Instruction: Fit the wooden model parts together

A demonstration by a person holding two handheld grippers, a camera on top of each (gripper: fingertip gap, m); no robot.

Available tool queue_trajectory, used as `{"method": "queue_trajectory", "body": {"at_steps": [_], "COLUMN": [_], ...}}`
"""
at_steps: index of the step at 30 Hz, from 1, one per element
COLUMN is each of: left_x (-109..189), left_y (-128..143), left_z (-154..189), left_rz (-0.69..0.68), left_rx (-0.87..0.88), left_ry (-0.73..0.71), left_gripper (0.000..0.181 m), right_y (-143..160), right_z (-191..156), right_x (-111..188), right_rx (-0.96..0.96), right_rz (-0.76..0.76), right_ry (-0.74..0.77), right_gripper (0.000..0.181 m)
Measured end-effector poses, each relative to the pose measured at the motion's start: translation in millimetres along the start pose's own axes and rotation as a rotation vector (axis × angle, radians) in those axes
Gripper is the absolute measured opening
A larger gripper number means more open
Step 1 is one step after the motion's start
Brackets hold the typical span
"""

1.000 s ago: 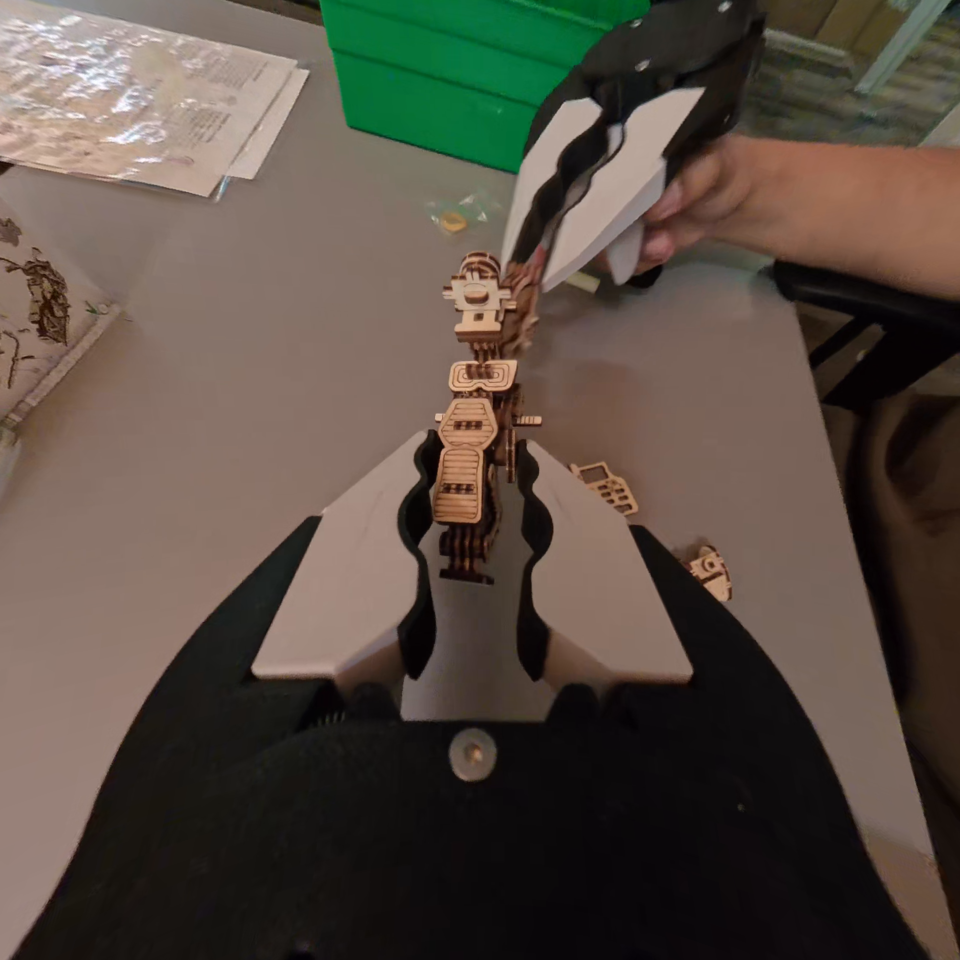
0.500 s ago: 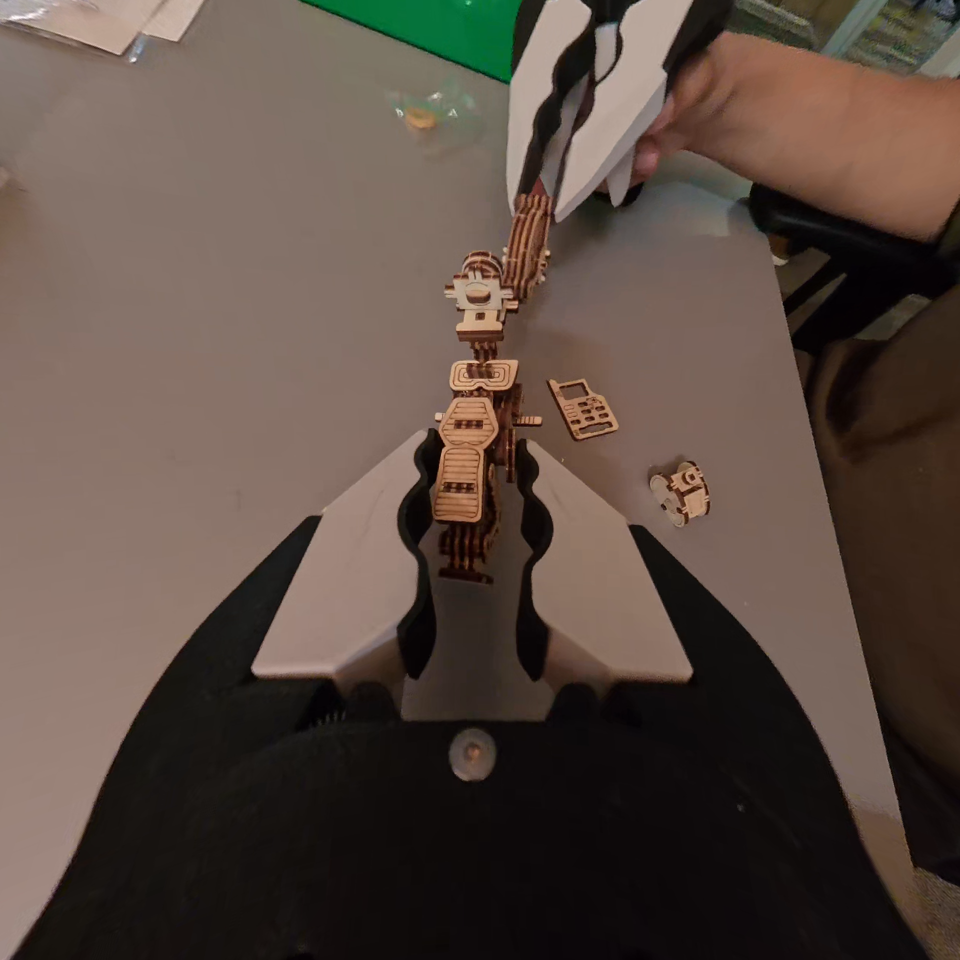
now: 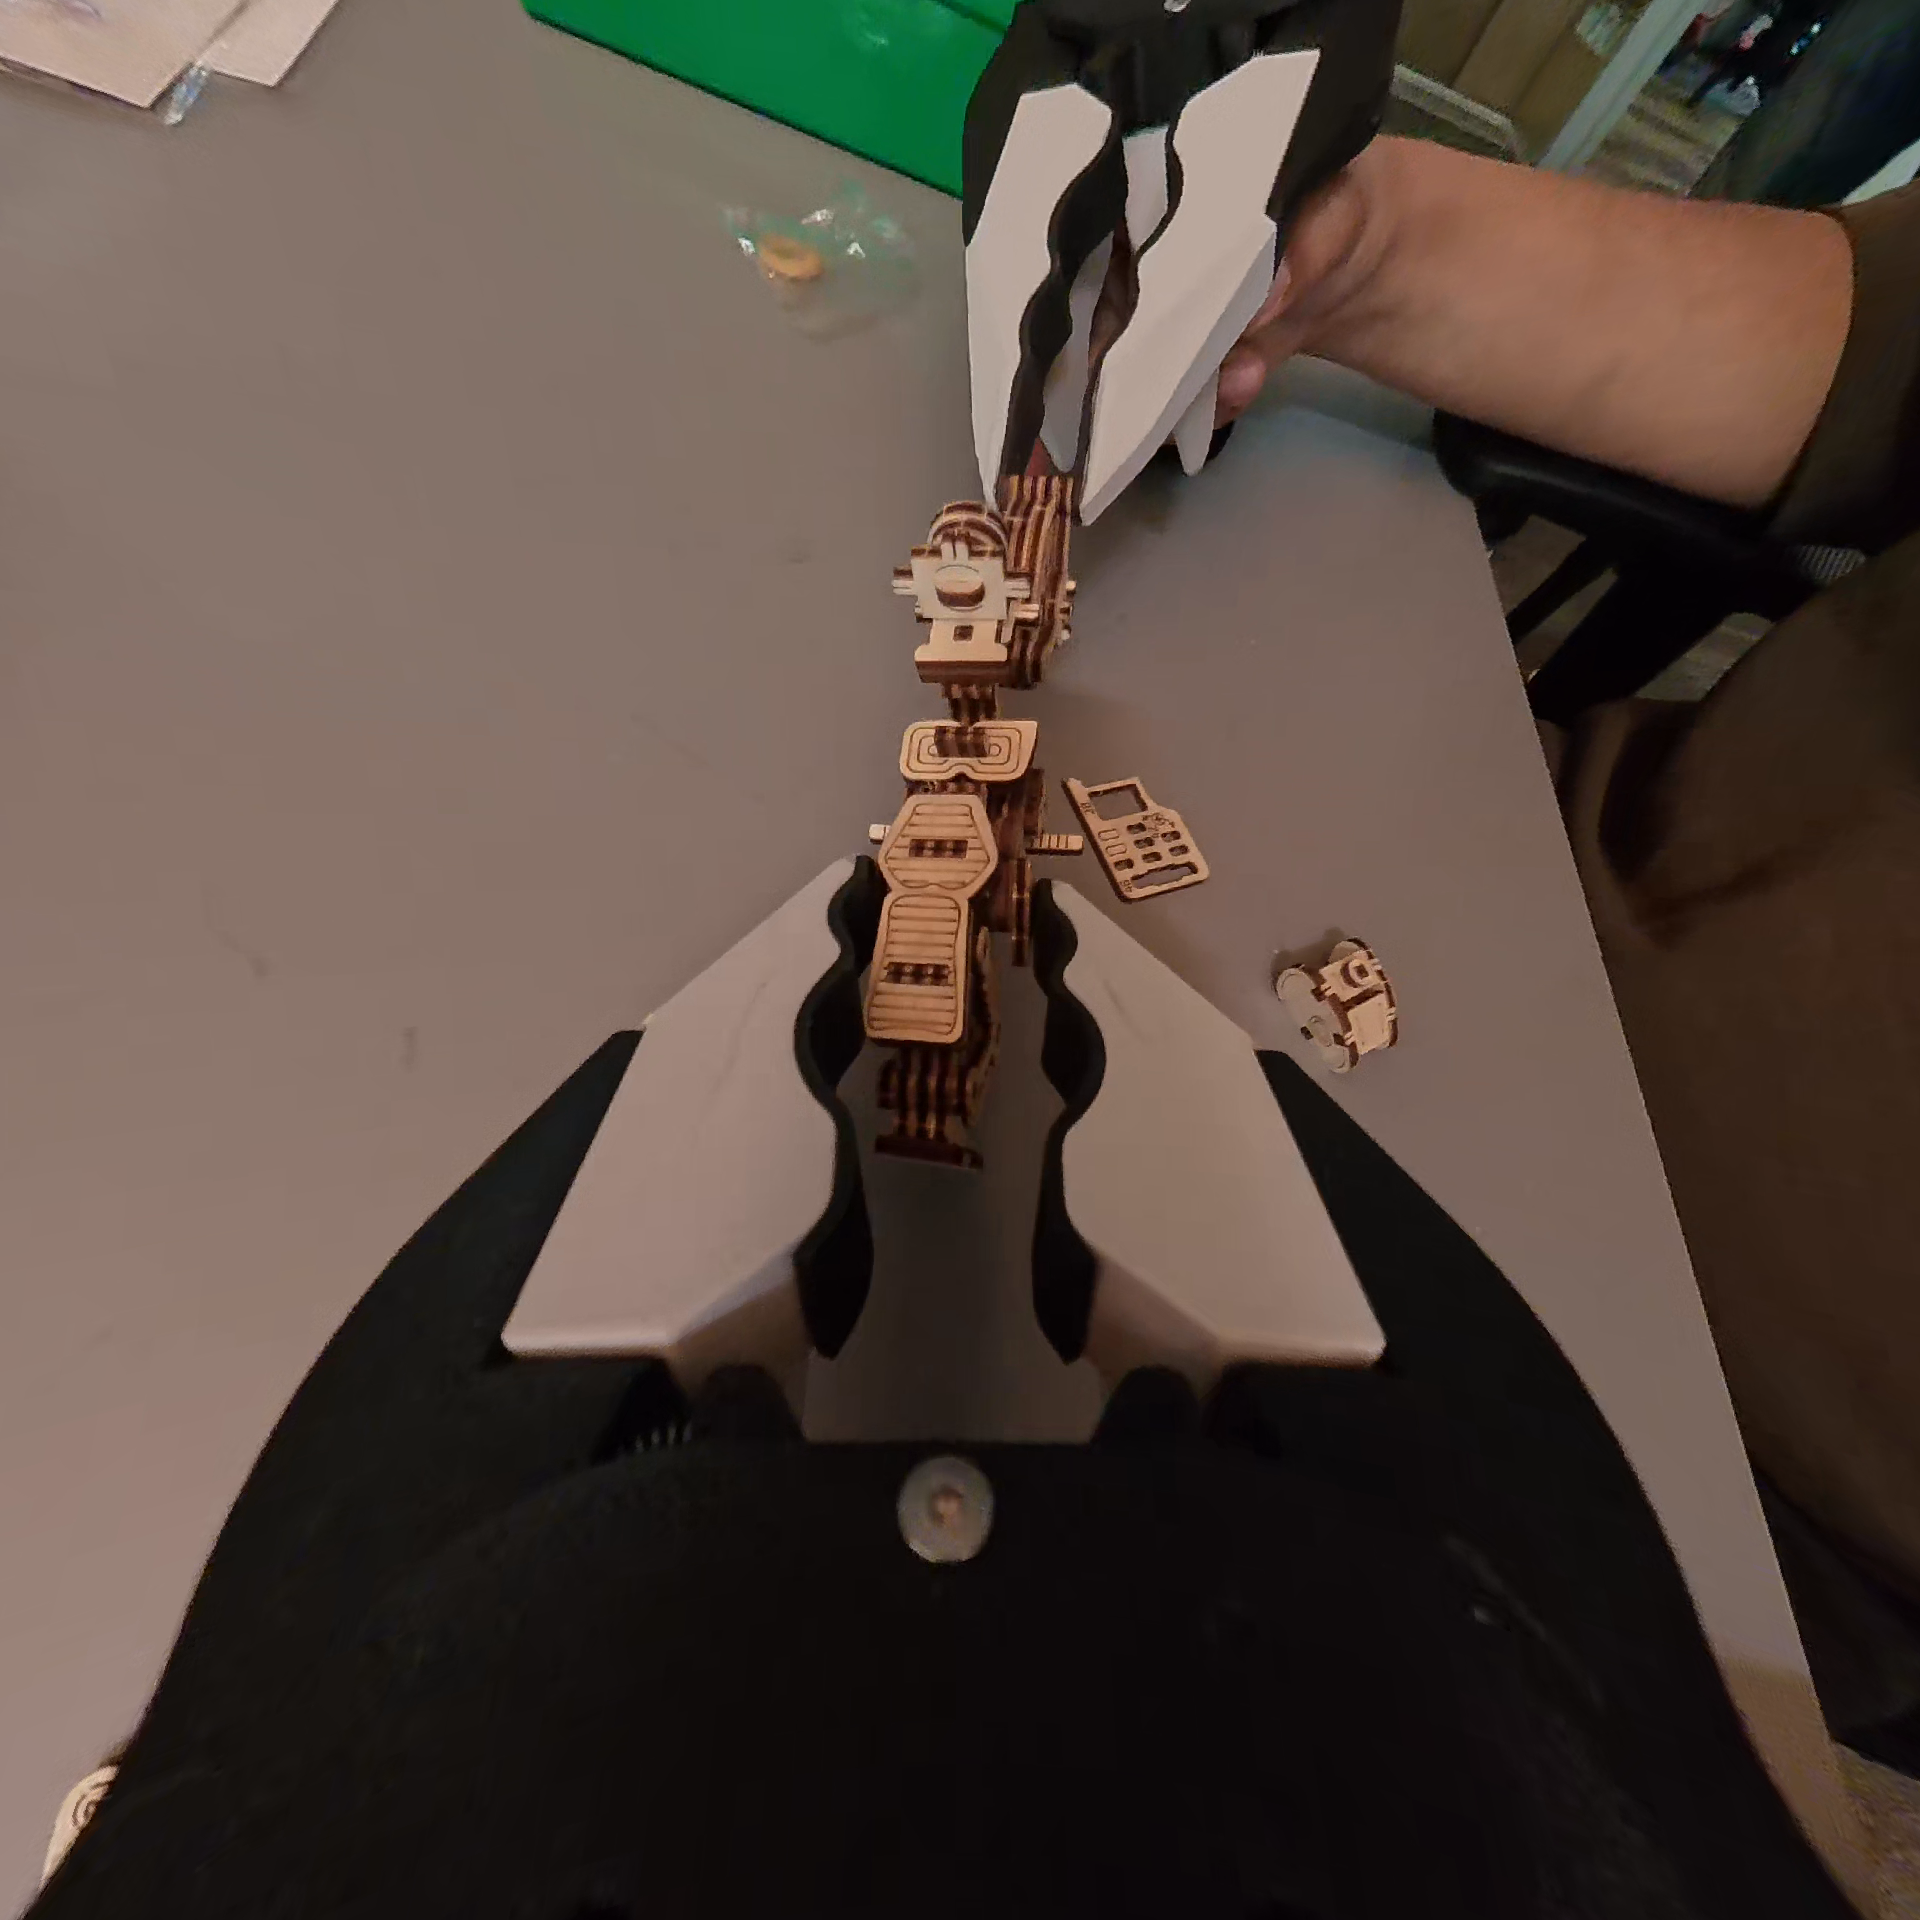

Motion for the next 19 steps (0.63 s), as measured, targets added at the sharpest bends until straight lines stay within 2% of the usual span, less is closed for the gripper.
{"method": "queue_trajectory", "body": {"at_steps": [7,19], "left_x": [-7.4,-8.7], "left_y": [1.3,-0.7], "left_z": [5.5,7.0], "left_rz": [-0.055,-0.044], "left_rx": [-0.052,-0.073], "left_ry": [-0.024,-0.023], "left_gripper": [0.028,0.028], "right_y": [1.0,3.6], "right_z": [-2.9,-4.3], "right_x": [-3.5,-10.2], "right_rx": [0.027,0.050], "right_rz": [-0.025,-0.086], "right_ry": [0.017,0.040], "right_gripper": [0.013,0.013]}}
Point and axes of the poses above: each gripper's, where its closed fingertips meet, x back along the fingers, y out of its underside, z = x × y across the jaws, the point moved 9 cm from there along x, back along the fingers, and after that the axes turned 3 degrees about x, right-handed, at the moved point
